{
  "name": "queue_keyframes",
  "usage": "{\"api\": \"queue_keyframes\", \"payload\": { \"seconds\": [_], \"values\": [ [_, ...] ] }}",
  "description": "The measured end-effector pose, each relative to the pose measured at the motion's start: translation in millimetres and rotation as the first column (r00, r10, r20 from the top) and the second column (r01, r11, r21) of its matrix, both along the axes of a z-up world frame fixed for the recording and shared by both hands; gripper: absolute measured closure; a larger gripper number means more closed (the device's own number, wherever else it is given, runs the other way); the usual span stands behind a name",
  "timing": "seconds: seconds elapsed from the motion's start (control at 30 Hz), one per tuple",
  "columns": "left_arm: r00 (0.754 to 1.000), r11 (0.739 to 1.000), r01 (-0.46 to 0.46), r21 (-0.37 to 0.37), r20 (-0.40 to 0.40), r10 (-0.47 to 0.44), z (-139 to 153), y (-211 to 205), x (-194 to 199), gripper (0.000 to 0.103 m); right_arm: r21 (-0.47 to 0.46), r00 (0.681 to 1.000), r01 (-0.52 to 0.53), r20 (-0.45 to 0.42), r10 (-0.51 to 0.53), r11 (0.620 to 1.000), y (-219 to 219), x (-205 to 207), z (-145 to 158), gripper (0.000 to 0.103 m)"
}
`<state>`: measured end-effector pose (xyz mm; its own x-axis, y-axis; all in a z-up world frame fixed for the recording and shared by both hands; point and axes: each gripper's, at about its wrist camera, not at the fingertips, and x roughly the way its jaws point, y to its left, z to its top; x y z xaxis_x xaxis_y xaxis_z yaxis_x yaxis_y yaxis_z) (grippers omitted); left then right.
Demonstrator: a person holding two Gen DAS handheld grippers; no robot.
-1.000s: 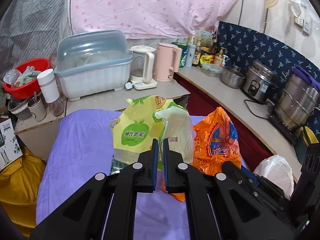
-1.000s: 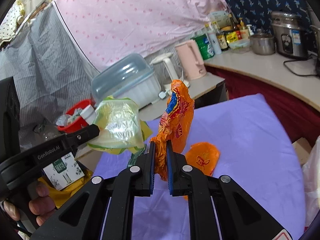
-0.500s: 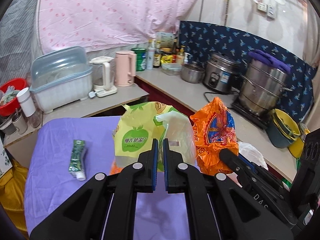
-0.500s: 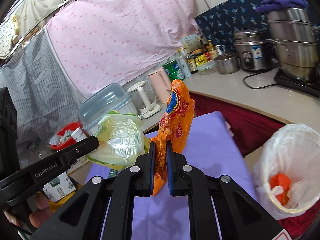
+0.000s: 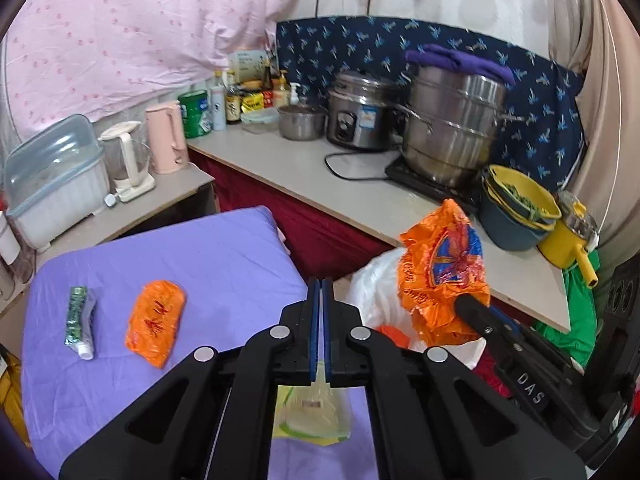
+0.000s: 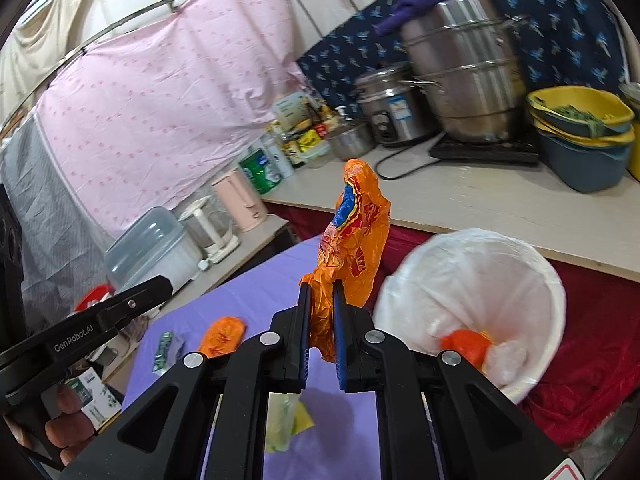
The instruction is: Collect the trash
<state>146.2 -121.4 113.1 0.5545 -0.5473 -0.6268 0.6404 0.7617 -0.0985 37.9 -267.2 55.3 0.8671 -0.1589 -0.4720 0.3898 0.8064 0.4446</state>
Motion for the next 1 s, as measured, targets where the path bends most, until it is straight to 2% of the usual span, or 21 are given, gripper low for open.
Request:
{"api": "queue_keyframes", "payload": {
  "seconds": [0.17,0.33,0.43,0.5,0.57,0.77,1.0],
  "values": [
    [0.998,0.999,-0.008,0.048,-0.062,0.011,-31,-5,-1,0.1,0.041,0.999,0.039,-0.027,-0.038,0.998,-16,-17,-25,0.093],
    [0.993,0.995,-0.007,0.098,-0.118,0.019,-69,16,-11,0.1,0.063,0.998,0.029,-0.063,-0.025,0.998,-10,-28,-51,0.093],
    [0.987,0.99,-0.003,0.141,-0.161,0.026,-95,30,-20,0.09,0.074,0.996,0.019,-0.089,-0.013,0.997,-2,-35,-68,0.093],
    [0.984,0.987,-0.007,0.16,-0.173,0.035,-107,41,-30,0.073,0.066,0.994,0.016,-0.106,-0.009,0.998,4,-39,-73,0.093],
    [0.983,0.987,-0.011,0.163,-0.178,0.04,-114,51,-42,0.062,0.06,0.993,0.014,-0.114,-0.007,0.998,9,-43,-76,0.093],
    [0.985,0.985,0.039,0.168,-0.175,-0.01,-123,61,-77,0.043,0.068,0.994,0.007,-0.112,0.001,0.998,17,-56,-76,0.093],
    [0.981,0.967,0.11,0.228,-0.183,-0.068,-151,48,-107,0.045,0.065,0.994,0.007,-0.105,0.0,0.998,19,-63,-72,0.093]
  ]
}}
